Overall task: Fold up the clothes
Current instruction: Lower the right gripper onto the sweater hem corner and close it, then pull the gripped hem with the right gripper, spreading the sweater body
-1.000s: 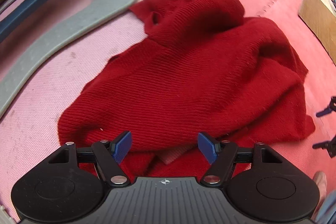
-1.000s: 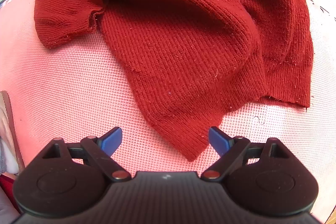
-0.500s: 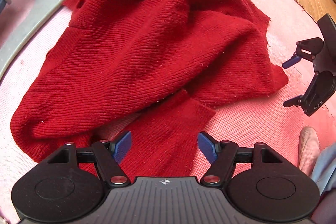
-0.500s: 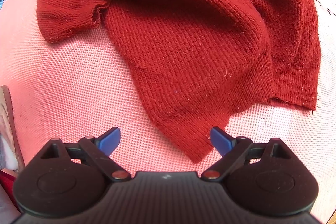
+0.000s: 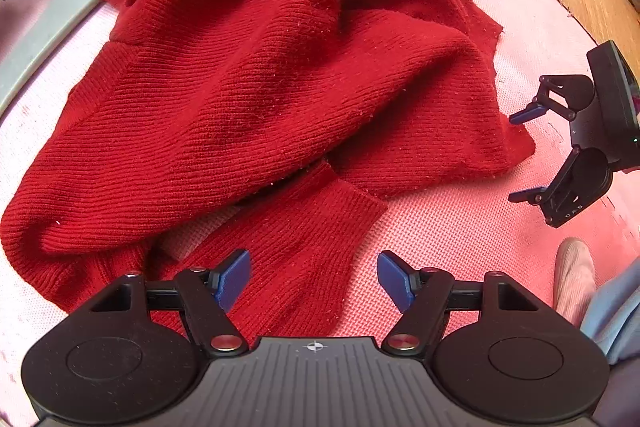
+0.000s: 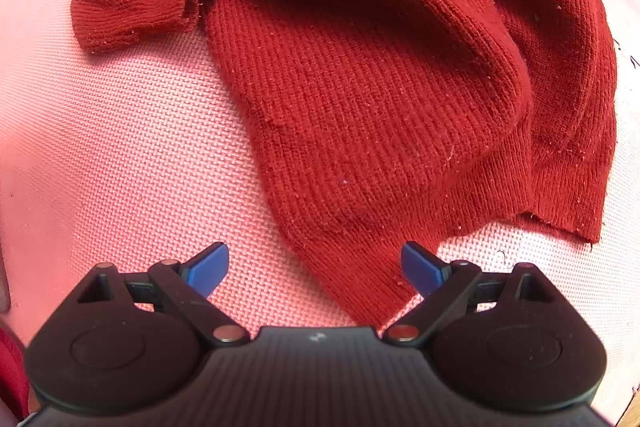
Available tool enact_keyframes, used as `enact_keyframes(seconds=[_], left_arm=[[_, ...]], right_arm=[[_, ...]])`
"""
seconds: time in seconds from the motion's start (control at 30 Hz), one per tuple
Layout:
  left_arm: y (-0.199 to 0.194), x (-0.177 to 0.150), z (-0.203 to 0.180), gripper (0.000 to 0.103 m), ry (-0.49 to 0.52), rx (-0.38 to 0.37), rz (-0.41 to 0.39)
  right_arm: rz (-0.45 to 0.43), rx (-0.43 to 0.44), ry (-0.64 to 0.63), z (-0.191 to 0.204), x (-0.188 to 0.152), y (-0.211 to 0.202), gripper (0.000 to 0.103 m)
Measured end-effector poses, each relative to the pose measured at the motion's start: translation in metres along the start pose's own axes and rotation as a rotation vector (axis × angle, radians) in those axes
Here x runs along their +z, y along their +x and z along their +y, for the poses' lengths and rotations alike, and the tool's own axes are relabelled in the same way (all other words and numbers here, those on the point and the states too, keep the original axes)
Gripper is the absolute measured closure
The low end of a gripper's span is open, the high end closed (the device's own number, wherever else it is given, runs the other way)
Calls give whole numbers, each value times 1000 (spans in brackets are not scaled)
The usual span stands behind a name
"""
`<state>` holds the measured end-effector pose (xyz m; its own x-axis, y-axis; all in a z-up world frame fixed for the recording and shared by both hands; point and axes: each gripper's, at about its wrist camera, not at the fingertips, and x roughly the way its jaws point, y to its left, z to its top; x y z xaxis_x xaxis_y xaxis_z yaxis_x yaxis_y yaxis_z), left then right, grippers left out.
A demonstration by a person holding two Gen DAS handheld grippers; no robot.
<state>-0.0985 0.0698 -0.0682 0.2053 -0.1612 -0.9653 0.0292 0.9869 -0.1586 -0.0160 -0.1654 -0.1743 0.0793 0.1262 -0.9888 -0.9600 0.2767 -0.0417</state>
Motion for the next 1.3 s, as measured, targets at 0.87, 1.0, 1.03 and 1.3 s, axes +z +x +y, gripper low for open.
enact_keyframes(seconds=[0.87,1.0,1.03,1.3], left_arm=[[2,-1,-2,31,9,-33,16],[2,-2,2,31,4,-24,18],[2,-2,3,31,2,-21,18],[-3,0,22,31,-14,14,13]], right_arm=[[-25,-71,-54,1,15,25,16],[-21,-68,-69,-1,15,27,67],[-20,-66,-72,-2,16,27,82],[-24,-38,-180,9,12,-19,85]])
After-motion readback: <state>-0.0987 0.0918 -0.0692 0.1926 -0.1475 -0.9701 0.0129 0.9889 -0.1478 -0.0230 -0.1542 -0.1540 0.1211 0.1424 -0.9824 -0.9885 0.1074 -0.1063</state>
